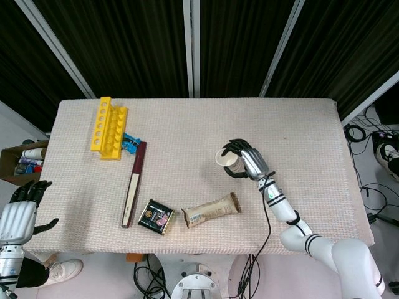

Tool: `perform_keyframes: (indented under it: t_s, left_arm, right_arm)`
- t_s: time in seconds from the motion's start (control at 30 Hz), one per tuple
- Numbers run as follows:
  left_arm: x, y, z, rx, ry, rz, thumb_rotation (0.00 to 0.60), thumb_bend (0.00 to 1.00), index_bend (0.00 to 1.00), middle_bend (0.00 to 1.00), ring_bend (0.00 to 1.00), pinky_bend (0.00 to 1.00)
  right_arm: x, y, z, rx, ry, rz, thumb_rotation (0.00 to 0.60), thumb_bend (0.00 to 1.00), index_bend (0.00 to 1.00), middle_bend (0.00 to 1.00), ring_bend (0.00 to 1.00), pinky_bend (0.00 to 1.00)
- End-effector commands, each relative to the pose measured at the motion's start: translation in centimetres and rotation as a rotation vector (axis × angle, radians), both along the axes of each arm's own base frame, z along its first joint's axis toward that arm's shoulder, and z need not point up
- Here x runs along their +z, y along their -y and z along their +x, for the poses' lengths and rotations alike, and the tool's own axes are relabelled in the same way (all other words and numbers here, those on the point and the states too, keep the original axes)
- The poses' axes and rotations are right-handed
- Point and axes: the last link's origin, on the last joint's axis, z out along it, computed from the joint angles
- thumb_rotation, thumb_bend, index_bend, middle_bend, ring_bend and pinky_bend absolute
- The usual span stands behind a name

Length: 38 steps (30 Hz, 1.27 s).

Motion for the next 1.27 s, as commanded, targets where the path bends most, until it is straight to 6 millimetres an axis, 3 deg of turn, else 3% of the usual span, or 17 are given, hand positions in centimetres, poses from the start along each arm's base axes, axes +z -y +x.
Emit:
perform_keyframes:
  t_s: [0.03,0.17,0.2,0.37,0.57,0.7,0.77,0.93,1.13,1.27]
  left_arm:
    - [-0.1,-0.1,0.0,0.0,-0.001,-0.003,0.6,0.02,0.17,0.15,0.09,0.17]
    - [-0.1,-0.1,0.2,-0.004,-0.011,-0.004,0.6,0.02,0.17,0.15,0.09,0.17]
    - [0.0,-0.1,0.3,-0.009,-0.012,-0.002,0.6,0.02,0.17,0.15,0.09,0.17]
    - [0.0,-0.1,0.5,-0.02,-0.014,0.001,0.6,0.02,0.17,0.15,0.09,0.17]
    - [0.3,-0.2,0.4,-0.016,-0.013,0.007,0.6,0.02,0.17,0.15,0.09,0.17]
    - [0.5,-0.5,0.4,-0.015,-0.01,0.013,0.6,0.02,0.17,0.15,0.09,0.17]
    - [0.4,-0.8,0.5,-0.028,-0.016,0.028,0.6,0.02,0.17,0.15,0.09,0.17]
    - [-0.2,-1.2,0.7,-0.038,-0.042,0.043,0.6,0.02,0.17,0.15,0.09,0.16]
    - [-0.7,-1.1,1.5,-0.048,-0.04,0.037,0.6,0.02,0.17,0.15,0.09,0.16]
    - [-0.6,-1.1,2.0,-0.059,-0.047,0.044,0.6,0.02,0.17,0.15,0.09,0.16]
  right_arm:
    - [-1.4,-0.2,-1.2,-0.062,0.124,0.018,0.6,0.29,0.32,0.27,0.12,0.16]
    - [-1.7,-0.4,-1.7,-0.05,0.128,0.053,0.6,0.27,0.04,0.13,0.0,0.04]
    - [-1.5,-0.5,-1.7,-0.042,0.131,0.052,0.6,0.27,0.01,0.1,0.0,0.03]
    - [0.1,-0.8,-2.5,0.002,0.123,0.022,0.6,0.26,0.0,0.03,0.0,0.0]
    - [5.9,-2.7,-5.1,0.109,-0.08,-0.171,0.6,0.26,0.0,0.01,0.0,0.0]
    - [11.0,-6.4,-7.8,0.078,-0.37,-0.306,0.6,0.26,0.0,0.06,0.0,0.0]
    - [13.4,-9.2,-8.7,-0.01,-0.475,-0.305,0.6,0.26,0.0,0.09,0.0,0.0]
    - [17.6,-14.8,-10.1,-0.202,-0.487,-0.26,0.6,0.24,0.0,0.04,0.0,0.0]
    - [19.9,-19.4,-11.8,-0.29,-0.43,-0.274,0.6,0.22,0.0,0.01,0.0,0.0]
    - [20.4,-20.6,-12.3,-0.313,-0.405,-0.258,0.6,0.22,0.0,0.01,0.0,0.0]
